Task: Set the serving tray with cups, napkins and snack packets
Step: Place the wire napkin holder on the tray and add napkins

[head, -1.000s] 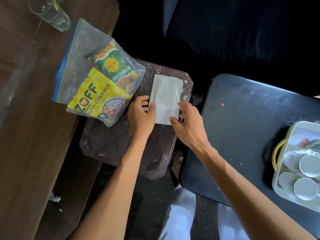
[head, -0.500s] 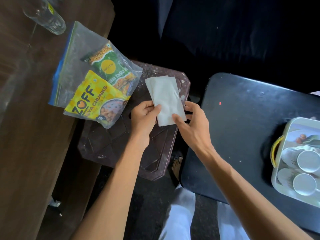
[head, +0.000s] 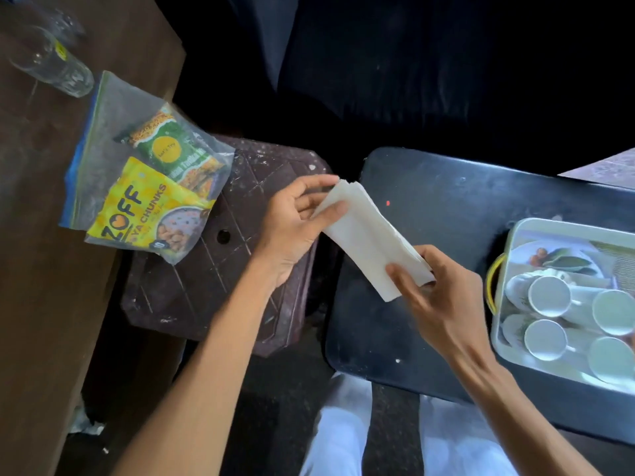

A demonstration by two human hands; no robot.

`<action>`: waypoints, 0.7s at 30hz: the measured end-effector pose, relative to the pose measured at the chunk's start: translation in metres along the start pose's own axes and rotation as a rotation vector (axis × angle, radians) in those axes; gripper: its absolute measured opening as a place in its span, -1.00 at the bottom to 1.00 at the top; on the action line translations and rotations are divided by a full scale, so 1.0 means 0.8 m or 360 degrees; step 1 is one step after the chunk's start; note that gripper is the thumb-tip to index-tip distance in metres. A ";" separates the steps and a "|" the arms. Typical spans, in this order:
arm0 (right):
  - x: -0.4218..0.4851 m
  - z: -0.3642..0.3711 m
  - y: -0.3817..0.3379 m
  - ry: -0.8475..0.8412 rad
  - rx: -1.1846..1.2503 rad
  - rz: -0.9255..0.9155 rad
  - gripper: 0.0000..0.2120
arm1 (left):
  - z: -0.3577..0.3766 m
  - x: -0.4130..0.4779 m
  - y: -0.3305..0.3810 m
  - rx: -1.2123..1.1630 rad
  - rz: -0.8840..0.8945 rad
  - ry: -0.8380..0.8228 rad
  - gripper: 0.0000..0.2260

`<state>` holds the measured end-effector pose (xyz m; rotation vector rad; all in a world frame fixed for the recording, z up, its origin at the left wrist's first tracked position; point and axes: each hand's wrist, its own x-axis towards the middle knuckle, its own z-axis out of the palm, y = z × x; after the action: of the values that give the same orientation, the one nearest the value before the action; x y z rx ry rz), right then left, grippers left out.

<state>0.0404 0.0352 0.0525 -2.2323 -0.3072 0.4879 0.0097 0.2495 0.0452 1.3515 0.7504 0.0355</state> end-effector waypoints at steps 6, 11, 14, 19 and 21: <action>-0.033 -0.093 0.042 0.0370 0.0098 -0.0015 -0.84 | 0.096 0.001 0.010 0.0387 0.0220 -0.0338 -0.75; -0.065 -0.169 0.105 0.0685 0.0102 -0.0021 -0.91 | 0.205 -0.011 0.009 0.0660 0.0309 -0.0628 -0.67; -0.080 -0.212 0.150 0.0818 -0.0062 -0.0045 -0.84 | 0.280 -0.019 0.013 0.0890 0.0450 -0.0753 -0.74; -0.098 -0.277 0.223 0.1022 -0.0197 -0.0062 -0.82 | 0.407 -0.031 0.015 0.1043 0.0706 -0.0882 -0.92; -0.105 -0.300 0.248 0.1057 -0.0248 -0.0064 -0.81 | 0.452 -0.033 0.011 0.1056 0.0750 -0.0919 -0.93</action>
<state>0.0829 -0.2842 0.0635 -2.3874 -0.0379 -0.3179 0.1753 -0.0718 0.0739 2.0214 -0.0799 -0.2420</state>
